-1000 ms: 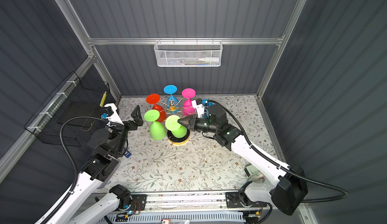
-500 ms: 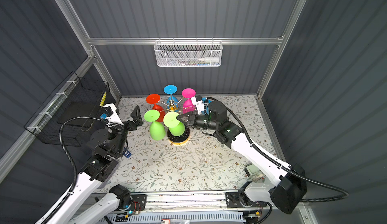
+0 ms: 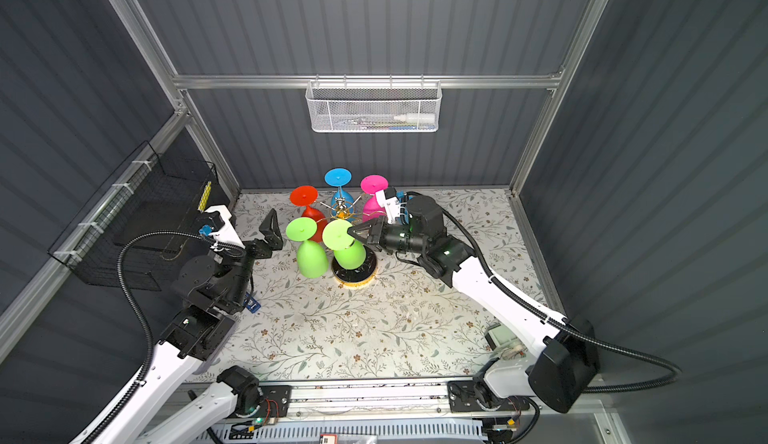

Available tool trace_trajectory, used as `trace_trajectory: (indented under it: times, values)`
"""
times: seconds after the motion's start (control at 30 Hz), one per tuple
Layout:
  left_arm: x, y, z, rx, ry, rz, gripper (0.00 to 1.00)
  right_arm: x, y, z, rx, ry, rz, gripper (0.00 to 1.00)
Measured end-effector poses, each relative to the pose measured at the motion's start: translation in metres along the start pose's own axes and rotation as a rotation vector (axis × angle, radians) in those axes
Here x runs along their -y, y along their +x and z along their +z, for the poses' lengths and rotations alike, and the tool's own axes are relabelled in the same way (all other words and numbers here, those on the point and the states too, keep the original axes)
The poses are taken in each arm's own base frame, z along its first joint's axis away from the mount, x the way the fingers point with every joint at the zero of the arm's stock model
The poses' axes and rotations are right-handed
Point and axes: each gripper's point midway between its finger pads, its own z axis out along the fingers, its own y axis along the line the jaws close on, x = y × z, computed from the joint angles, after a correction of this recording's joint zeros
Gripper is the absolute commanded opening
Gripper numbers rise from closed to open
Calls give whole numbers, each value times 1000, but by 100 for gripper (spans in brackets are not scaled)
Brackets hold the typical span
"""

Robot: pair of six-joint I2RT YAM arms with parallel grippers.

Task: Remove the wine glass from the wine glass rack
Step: 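Pull the lime green glass off the rack hook with the right gripper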

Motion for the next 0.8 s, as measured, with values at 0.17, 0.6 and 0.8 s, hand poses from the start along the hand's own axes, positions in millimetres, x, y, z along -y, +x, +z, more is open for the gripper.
trace_trajectory:
  times: [0.17, 0.6, 0.8]
  values:
    - [0, 0, 0, 0, 0, 0, 99, -1, -4, -1, 16, 2, 1, 0]
    - [0, 0, -1, 0, 0, 0, 99, 9, -13, 10, 32, 26, 20, 0]
    - [-1, -2, -3, 5, 1, -2, 100, 10, -18, 13, 40, 31, 24, 0]
